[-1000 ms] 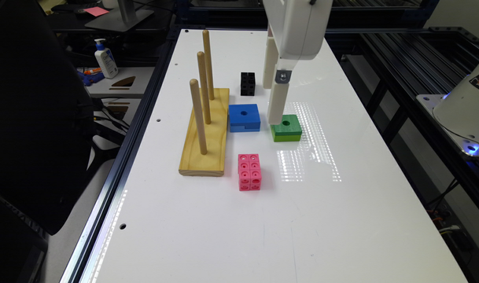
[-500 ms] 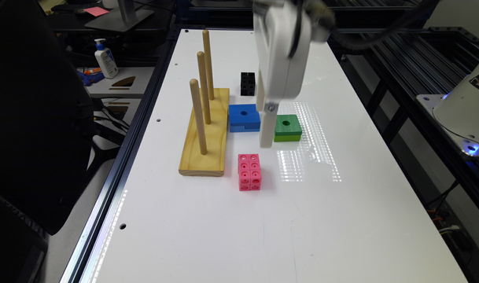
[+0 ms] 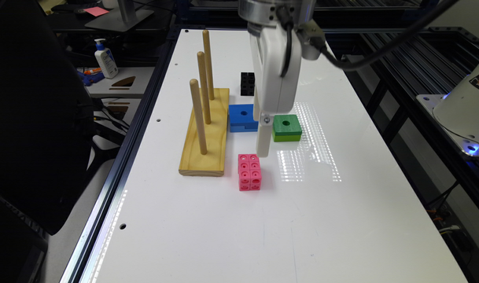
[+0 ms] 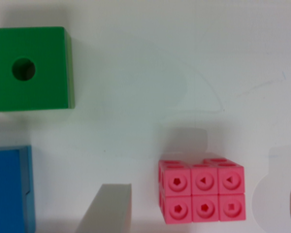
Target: Pick up pink block.
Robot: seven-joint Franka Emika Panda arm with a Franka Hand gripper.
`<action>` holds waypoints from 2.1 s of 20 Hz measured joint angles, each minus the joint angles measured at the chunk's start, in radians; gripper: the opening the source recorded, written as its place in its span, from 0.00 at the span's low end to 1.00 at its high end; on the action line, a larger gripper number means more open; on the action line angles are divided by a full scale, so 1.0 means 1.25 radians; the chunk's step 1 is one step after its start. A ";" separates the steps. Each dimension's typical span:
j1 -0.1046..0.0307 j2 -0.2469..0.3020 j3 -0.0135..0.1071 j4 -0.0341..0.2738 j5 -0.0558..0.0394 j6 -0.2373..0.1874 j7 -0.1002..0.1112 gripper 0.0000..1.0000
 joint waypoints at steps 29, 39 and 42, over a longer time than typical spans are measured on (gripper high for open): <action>0.012 0.120 -0.001 0.027 -0.0152 0.102 0.012 1.00; 0.014 0.182 -0.004 0.052 -0.0293 0.130 0.016 1.00; 0.014 0.200 -0.005 0.071 -0.0315 0.129 0.016 1.00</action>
